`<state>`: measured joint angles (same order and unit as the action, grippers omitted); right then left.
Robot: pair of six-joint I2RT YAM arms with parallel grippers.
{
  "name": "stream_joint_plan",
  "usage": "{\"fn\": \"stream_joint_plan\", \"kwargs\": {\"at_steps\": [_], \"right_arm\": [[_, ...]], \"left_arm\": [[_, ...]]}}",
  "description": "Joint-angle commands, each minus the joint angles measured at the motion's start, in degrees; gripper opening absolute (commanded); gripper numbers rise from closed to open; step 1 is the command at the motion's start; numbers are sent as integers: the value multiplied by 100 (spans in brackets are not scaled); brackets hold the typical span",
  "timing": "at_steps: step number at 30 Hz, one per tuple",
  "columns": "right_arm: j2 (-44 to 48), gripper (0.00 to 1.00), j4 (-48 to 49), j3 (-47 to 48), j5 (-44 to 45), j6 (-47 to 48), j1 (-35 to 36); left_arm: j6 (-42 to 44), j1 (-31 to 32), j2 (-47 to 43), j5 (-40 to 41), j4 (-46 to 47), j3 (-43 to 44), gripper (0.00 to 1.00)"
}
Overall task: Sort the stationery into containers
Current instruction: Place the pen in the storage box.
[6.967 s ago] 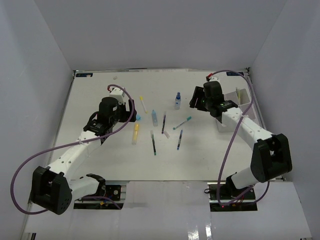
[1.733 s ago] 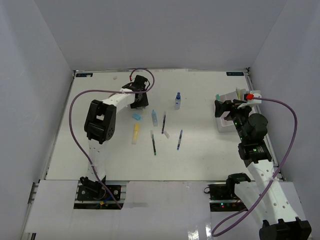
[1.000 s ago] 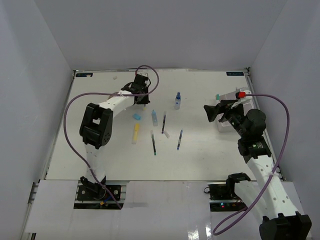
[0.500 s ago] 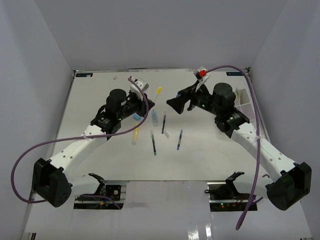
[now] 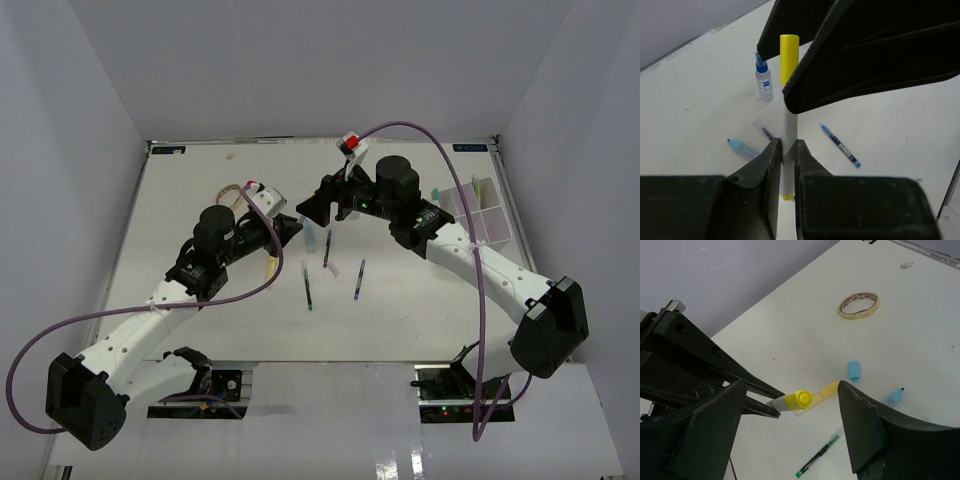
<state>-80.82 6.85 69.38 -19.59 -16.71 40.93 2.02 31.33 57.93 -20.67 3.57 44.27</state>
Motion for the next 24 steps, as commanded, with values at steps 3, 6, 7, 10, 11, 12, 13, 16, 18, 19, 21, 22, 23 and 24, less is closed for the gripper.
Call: {"fn": "stream_joint_plan", "kwargs": {"at_steps": [3,6,7,10,11,12,13,16,18,19,21,22,23,24], "right_arm": [[-83,73,176,242,-62,-148,100],[-101,62,229,172,-132,-192,108],[-101,55,211,154,-141,-192,100],[-66,36,229,49,-71,-184,100],[-48,30,238,23,-45,-184,108],[-13,24,281,-38,-18,-184,100],[-4,14,282,-56,17,-175,100],[57,8,264,-118,148,-140,91],[205,8,229,-206,490,-52,56],[294,8,98,-302,727,-8,47],[556,8,-78,-416,1648,254,-5],[663,8,-174,-530,1991,334,-41],[751,8,-376,-592,2725,413,-171],[908,8,-473,-636,3029,545,-260]], "left_arm": [[123,22,-221,-52,267,-76,15],[97,22,-212,-60,284,-68,15],[97,22,-221,-78,293,-76,16],[97,22,-212,-52,293,-94,17],[97,22,-212,-52,293,-103,18],[97,22,-203,-60,293,-103,19],[97,22,-186,-60,293,-103,21],[88,22,-159,45,258,-103,39],[35,22,-124,167,214,-68,62],[-34,22,-116,360,179,-50,75],[-123,22,-19,606,39,37,98],[-158,22,25,912,-14,81,98],[-341,22,121,1080,-136,125,98],[-404,22,174,1256,-207,221,98]]}}
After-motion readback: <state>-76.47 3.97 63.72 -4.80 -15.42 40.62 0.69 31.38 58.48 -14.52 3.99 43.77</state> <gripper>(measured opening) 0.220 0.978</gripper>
